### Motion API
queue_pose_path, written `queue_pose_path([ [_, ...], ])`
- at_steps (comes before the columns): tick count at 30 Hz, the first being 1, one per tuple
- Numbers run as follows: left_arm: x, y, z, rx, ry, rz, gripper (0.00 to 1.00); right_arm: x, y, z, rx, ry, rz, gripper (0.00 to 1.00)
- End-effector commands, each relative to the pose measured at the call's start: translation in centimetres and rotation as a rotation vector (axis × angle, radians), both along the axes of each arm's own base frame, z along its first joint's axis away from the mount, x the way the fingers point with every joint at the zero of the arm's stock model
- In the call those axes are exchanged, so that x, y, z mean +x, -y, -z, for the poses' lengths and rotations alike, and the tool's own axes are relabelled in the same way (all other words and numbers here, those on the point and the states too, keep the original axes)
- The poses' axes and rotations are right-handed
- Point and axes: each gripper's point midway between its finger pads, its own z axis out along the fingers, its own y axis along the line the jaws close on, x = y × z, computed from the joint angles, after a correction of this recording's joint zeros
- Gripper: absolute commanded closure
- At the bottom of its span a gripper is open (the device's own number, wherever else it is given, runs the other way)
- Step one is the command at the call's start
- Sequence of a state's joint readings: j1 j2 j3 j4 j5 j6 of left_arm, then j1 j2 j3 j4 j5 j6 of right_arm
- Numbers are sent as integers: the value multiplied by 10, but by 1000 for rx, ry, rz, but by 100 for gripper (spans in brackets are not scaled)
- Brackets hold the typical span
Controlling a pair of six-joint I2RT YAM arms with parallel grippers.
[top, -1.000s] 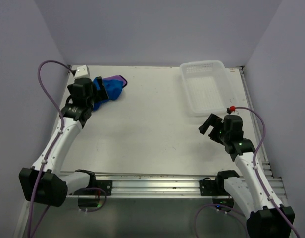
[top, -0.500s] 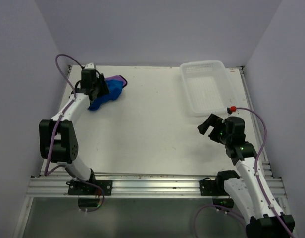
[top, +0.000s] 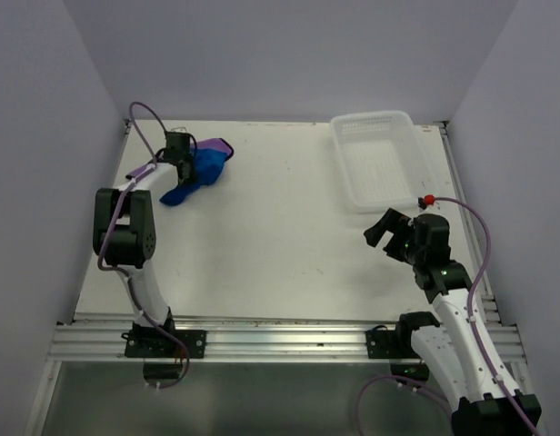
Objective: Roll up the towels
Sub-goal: Grab a towel with the left arm, then move the towel to the center of the board
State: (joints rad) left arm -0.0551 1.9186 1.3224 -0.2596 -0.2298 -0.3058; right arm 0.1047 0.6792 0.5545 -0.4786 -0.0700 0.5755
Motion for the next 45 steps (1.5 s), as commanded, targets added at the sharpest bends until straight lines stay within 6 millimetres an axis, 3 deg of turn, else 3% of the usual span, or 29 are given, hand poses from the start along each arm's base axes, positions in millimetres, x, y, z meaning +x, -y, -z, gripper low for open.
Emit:
queue_pose_path([
  [1,19,-17,-24,103,48,-31,82,3,2,-5,-11,24,7,1],
  [3,19,-17,-31,102,56,-35,93,4,2,-5,-14,27,7,1],
  [6,21,-15,-53,91,110,-39,100,3,3,-5,-15,26,9,1],
  [11,27,-25,-104,116,209,-94,100,3,1,-6,-10,28,4,1],
  [12,32,-28,-118,122,235,-113,100,3,0,-6,-8,26,4,1],
  [14,40,-36,-128,136,251,-145,100,2,-1,-5,-8,22,-1,1],
  [15,49,-39,-151,136,291,-160,100,1,-1,-3,-8,17,-2,1],
  [17,61,-47,-160,145,302,-184,100,1,-1,-4,-6,15,-3,1],
  [18,70,-49,-187,138,343,-195,100,0,-1,-2,-6,10,-4,1],
  [19,77,-50,-185,133,335,-198,100,1,-1,-2,-6,9,-4,1],
  [20,82,-53,-212,117,374,-209,100,1,-1,-2,-6,9,-4,1],
  [24,88,-47,-235,65,423,-194,100,2,-1,-2,-7,9,-1,1],
  [25,84,-45,-247,51,450,-192,100,2,-1,-2,-7,7,1,1],
  [27,80,-40,-243,23,449,-182,100,1,-1,-2,-6,3,-3,1],
  [28,74,-37,-252,7,470,-169,100,1,-1,-1,-5,-2,-3,1],
  [29,71,-32,-242,-12,452,-148,100,1,-1,0,-6,-8,-5,1],
  [31,59,-26,-254,-57,481,-139,100,0,-2,2,-4,-18,-8,1],
  [32,56,-16,-243,-104,472,-109,100,-1,-3,2,-2,-19,-12,1],
  [33,45,-11,-261,-132,514,-91,100,-1,-5,1,4,-20,-19,1],
  [35,36,5,-273,-207,563,-29,100,-2,-7,1,9,-22,-32,1],
  [36,29,11,-263,-239,549,-18,100,-2,-7,-1,9,-19,-34,1],
  [37,15,16,-285,-262,600,7,100,-3,-7,-1,6,-21,-37,1],
  [38,7,22,-285,-289,604,34,100,-3,-8,-1,3,-20,-46,1],
  [39,-7,26,-303,-315,645,48,100,-3,-8,-2,4,-16,-50,1],
  [41,-21,42,-303,-376,643,116,100,-3,-7,-7,-2,2,-48,1],
  [42,-36,48,-315,-396,667,144,100,-2,-7,-10,-2,9,-50,1],
  [43,-44,54,-314,-412,661,163,100,-3,-9,-11,-2,8,-63,1],
  [44,-52,58,-295,-406,626,154,100,-5,-13,-15,4,17,-93,2],
  [45,-68,62,-303,-371,655,167,100,-6,-17,-22,-2,34,-138,2],
])
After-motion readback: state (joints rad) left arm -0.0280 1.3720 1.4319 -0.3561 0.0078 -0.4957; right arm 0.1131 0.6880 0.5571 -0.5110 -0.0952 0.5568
